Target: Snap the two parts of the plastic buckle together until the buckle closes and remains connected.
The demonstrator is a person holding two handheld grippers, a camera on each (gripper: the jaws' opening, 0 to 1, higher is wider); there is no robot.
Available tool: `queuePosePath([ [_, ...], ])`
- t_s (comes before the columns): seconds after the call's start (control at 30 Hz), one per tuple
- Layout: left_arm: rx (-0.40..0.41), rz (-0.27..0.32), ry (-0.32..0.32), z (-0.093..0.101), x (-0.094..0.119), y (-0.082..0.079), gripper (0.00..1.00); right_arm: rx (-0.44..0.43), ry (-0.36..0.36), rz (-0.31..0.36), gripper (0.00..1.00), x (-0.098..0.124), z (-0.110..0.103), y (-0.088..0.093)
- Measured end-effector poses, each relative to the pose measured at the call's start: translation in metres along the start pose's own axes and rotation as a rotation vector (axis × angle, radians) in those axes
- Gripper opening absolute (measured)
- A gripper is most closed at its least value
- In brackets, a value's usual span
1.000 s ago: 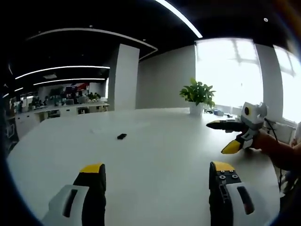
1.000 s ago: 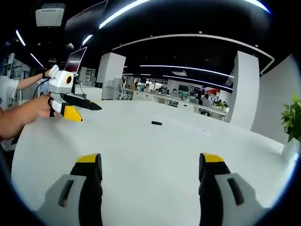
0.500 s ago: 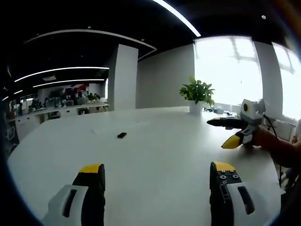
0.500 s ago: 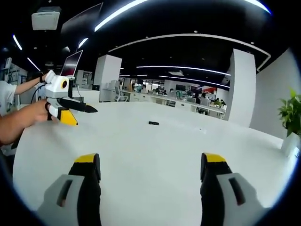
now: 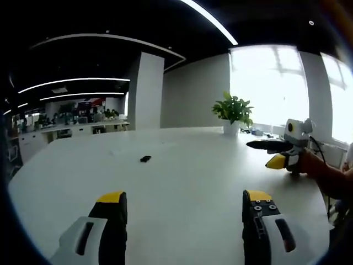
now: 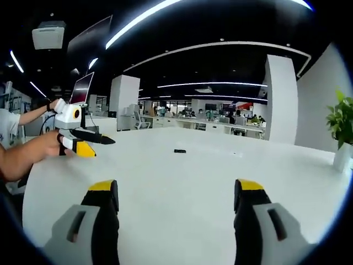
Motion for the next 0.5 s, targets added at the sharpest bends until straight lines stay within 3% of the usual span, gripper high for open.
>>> queuePosePath([
  [0.5, 0.003, -0.004, -0.002, -0.0044, -0.0027, -0.0007, 0.89, 0.010, -0.014, -0.003, 0.88, 0.0006, -0.0073, 0.0000],
])
Point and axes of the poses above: the point that each gripper's makers call its tool centre point, and the gripper's own axes: x roughly backward along the fingers, z roughly to its right, y roughly out of its underside, the point moved 9 cm from there along x, roughly backward along the fingers, and after that the axes turned 11 degrees about x, right-handed, at the moved point
